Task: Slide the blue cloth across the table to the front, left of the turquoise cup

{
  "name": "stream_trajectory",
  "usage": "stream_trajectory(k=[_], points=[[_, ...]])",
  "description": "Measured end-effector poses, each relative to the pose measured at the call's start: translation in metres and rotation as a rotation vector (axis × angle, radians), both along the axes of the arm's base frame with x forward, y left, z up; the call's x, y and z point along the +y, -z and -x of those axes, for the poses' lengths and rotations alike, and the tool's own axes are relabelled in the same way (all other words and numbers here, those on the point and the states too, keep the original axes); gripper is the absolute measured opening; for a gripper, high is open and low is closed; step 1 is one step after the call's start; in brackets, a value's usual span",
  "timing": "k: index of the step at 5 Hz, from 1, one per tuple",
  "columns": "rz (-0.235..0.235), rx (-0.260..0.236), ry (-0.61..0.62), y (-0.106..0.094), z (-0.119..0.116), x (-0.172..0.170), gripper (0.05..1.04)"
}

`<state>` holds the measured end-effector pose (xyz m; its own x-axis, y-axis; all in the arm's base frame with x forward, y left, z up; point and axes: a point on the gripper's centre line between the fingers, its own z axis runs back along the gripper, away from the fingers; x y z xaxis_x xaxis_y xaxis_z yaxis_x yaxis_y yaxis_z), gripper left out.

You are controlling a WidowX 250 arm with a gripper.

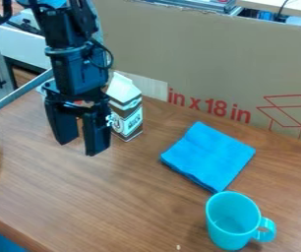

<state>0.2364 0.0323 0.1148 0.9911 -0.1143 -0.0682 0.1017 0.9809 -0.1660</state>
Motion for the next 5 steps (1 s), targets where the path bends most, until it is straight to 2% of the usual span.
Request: stream_trajectory(k=[1,2,3,4,5], points=[[0.003,0.02,0.0,0.005,0.001,0.0,1.0],[-0.054,0.001,0.081,0.01,-0.017,-0.027,1.0],[-0.041,-0.053,0.095,0.012,-0.04,-0.046,1.0],[0.01,-0.084,0.092,0.009,-0.063,-0.055,1.0],[0.04,-0.121,0.1,0.01,-0.094,-0.059,1.0]])
